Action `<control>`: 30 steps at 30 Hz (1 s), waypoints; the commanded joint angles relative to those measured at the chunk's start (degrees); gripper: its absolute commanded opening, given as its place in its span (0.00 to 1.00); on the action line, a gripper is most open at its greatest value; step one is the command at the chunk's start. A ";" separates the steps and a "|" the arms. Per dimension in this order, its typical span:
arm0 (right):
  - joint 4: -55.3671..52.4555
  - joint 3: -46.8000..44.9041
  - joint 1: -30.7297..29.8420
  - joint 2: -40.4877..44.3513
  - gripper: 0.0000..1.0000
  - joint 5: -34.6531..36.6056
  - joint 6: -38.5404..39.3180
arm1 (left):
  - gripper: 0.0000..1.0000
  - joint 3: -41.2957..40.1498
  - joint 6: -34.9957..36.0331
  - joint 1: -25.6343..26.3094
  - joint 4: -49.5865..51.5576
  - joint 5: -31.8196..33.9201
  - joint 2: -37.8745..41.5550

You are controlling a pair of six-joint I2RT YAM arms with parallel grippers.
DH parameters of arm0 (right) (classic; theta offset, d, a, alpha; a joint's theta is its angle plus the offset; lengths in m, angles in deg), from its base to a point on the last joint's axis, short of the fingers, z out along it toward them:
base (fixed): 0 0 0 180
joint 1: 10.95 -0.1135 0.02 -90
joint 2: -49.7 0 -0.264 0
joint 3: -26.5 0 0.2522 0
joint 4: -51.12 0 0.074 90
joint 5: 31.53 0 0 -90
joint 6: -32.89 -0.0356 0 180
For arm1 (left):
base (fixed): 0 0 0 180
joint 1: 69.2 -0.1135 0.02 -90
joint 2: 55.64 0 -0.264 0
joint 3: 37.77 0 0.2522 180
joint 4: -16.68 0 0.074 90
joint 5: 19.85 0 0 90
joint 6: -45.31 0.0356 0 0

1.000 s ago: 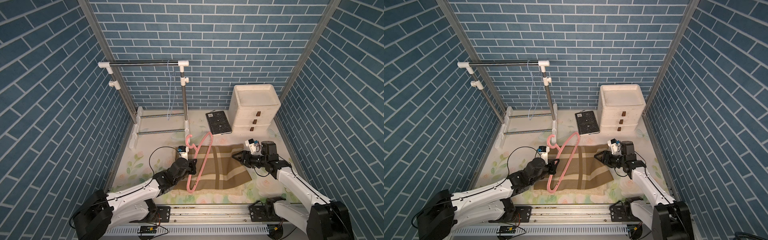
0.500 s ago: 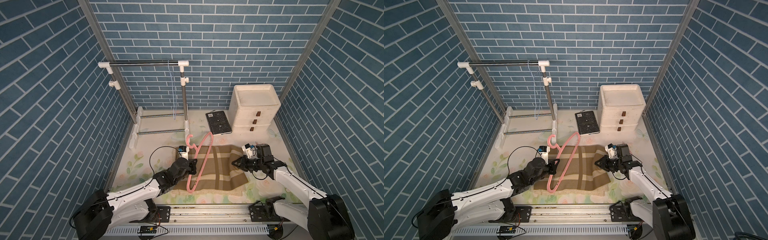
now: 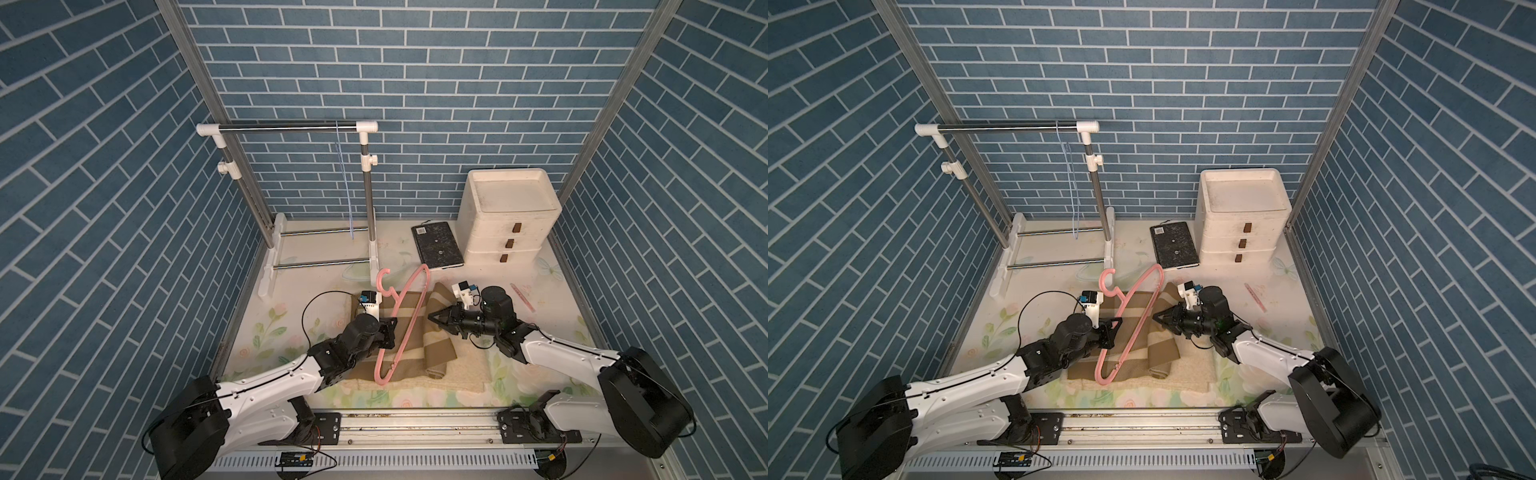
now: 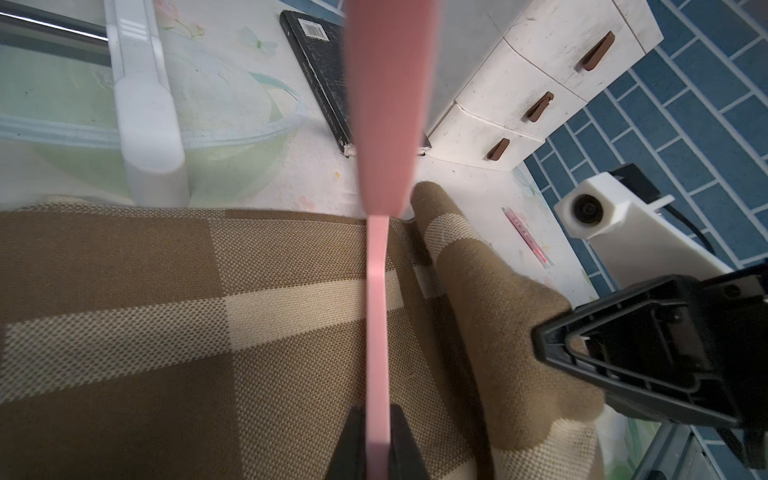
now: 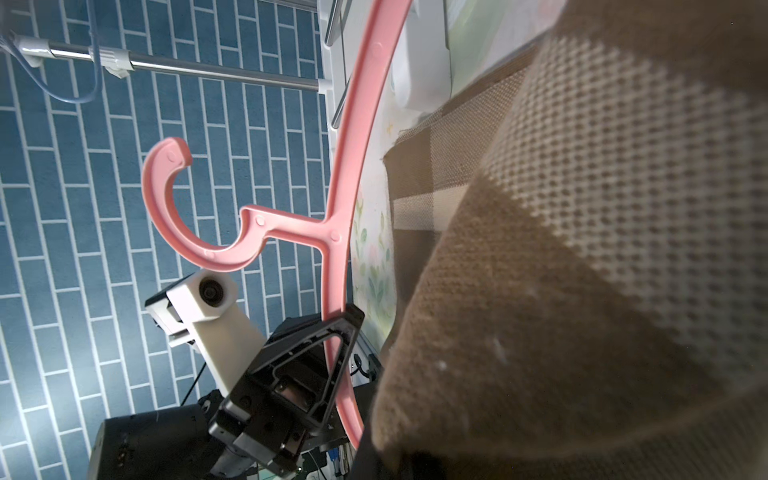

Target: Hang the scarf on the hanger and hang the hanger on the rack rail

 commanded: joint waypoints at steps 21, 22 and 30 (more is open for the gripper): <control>15.16 13.16 -9.41 -20.60 0.34 10.21 -7.47 | 0.00 0.64 0.21 0.46 -1.31 -0.28 2.17; 11.82 12.78 -8.86 -18.35 0.39 10.42 -5.79 | 0.00 0.71 0.21 0.46 -1.14 -0.11 2.06; -1.60 8.49 -3.14 -4.32 0.51 9.91 0.28 | 0.00 1.15 0.17 0.47 -0.64 0.34 1.49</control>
